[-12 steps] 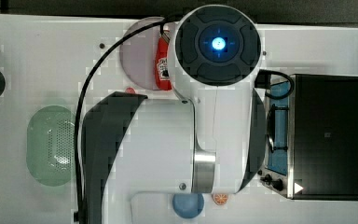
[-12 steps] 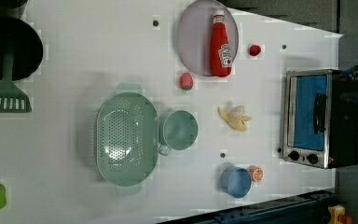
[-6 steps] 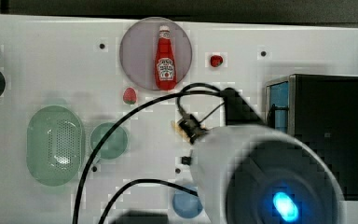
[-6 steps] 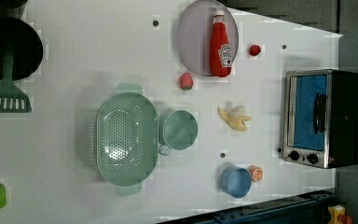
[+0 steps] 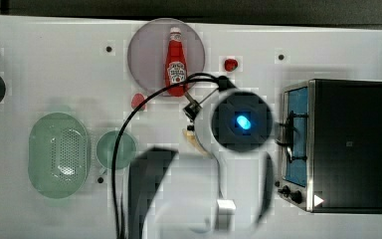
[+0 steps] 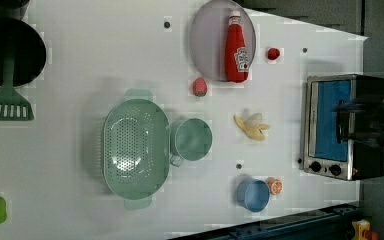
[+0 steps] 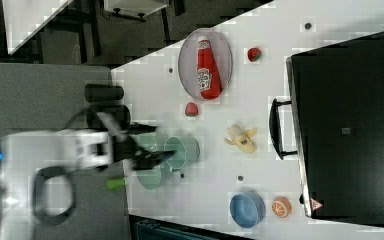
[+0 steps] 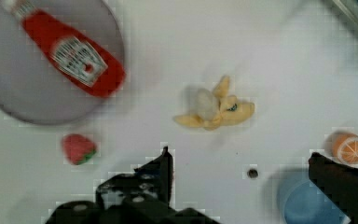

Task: Pick Banana and place it in mug.

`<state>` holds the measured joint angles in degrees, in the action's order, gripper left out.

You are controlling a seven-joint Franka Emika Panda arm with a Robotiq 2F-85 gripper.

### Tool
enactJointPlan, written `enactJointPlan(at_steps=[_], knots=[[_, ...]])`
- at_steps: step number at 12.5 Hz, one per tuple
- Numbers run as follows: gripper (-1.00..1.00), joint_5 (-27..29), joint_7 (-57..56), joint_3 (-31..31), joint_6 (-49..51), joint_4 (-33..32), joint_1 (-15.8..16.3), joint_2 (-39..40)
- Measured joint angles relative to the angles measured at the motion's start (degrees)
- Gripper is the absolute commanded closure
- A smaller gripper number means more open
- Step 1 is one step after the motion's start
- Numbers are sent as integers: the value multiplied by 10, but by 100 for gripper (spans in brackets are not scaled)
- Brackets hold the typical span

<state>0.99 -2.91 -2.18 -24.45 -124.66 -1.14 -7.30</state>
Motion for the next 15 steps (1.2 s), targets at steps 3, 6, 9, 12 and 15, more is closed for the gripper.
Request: enactJointPlan(at_steps=[3,6,9,12,15], knots=[[-100,-23,-105,5,-130,-90,2,113],[-100,-15,-229,6,-223,-154,-5,191],[-100,-14,-323,2,-319,-151,0,252],[-100,-14,-357,-2,-356,-121,0,288],[-93,-18,-366,-13,-391,-128,-3,290]])
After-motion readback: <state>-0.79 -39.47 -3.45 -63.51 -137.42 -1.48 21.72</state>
